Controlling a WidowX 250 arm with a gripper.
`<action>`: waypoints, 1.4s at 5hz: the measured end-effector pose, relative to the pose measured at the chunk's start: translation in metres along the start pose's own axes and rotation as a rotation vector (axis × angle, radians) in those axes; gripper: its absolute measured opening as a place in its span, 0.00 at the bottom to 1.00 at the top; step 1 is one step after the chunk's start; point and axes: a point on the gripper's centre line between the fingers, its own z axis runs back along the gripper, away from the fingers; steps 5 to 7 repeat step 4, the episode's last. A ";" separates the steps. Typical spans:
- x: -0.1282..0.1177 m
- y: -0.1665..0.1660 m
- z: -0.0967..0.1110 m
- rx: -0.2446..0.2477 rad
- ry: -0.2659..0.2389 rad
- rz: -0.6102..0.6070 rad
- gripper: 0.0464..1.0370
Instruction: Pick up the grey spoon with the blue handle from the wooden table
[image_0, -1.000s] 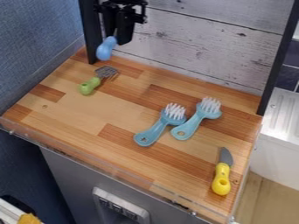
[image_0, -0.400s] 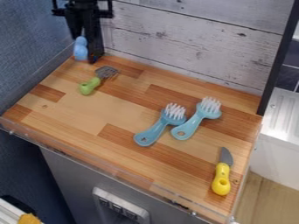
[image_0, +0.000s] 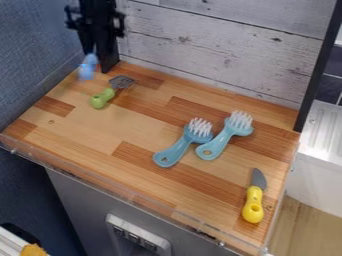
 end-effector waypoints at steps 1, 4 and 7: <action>0.004 0.004 -0.019 0.016 -0.005 -0.147 0.24; 0.026 0.005 -0.061 0.006 -0.008 0.017 0.26; 0.026 0.005 -0.061 0.006 -0.008 0.017 0.26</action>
